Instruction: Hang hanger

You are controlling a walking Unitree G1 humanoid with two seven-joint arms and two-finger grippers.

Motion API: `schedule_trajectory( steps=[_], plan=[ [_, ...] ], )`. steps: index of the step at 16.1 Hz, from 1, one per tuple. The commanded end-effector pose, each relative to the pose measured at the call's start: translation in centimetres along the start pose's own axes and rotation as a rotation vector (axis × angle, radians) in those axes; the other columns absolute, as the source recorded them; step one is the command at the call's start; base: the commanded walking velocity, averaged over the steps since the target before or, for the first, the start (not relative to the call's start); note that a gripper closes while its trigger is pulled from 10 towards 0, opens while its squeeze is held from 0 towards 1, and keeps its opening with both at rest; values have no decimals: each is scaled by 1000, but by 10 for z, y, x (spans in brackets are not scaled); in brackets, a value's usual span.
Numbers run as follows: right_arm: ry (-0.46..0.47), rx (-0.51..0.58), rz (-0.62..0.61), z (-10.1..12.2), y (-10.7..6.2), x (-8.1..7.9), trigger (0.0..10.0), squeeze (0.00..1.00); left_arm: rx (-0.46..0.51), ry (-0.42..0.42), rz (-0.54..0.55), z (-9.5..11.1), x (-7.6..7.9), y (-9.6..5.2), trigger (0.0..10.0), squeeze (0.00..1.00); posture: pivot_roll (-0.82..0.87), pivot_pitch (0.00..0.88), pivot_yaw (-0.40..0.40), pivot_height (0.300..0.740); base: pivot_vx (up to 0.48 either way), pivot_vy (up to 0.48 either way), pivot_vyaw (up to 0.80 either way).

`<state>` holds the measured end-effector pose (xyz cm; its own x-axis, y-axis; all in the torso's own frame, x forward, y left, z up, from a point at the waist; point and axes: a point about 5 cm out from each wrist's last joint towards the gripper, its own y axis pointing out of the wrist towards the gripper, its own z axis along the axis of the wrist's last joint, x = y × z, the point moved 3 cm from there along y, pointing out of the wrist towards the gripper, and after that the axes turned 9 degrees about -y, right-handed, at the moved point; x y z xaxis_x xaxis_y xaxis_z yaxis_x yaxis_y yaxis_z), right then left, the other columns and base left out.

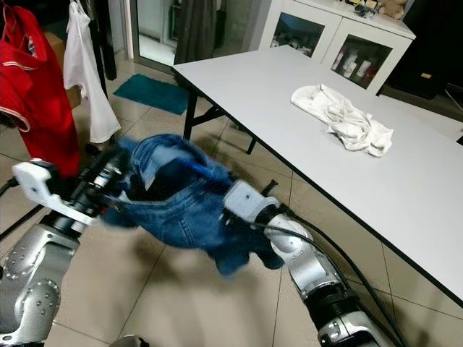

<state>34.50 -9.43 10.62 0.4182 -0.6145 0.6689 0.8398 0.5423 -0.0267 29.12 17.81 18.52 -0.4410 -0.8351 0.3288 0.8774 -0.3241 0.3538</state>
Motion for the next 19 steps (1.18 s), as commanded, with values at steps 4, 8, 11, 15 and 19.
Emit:
schedule_trajectory(
  steps=[4,8,11,15,19],
  plan=[
    [166,-55,-110,-11,-3,25,0,0,126,-133,114,16,-14,2,10000,1000,186,64,-167,740,0,0,0],
    [192,-60,-144,-10,-2,30,0,0,136,-130,174,15,-20,-2,10000,1000,190,66,-167,740,0,0,0],
    [189,-55,-194,-8,-2,38,0,0,98,-13,210,9,-25,-3,10000,824,194,68,-168,740,0,0,0],
    [186,19,-228,8,2,43,0,0,91,53,109,8,-3,6,10000,1000,197,66,-173,740,0,0,0],
    [207,54,-261,19,6,41,0,0,94,75,28,4,19,15,10000,0,200,65,-171,740,0,0,0]
  ],
)
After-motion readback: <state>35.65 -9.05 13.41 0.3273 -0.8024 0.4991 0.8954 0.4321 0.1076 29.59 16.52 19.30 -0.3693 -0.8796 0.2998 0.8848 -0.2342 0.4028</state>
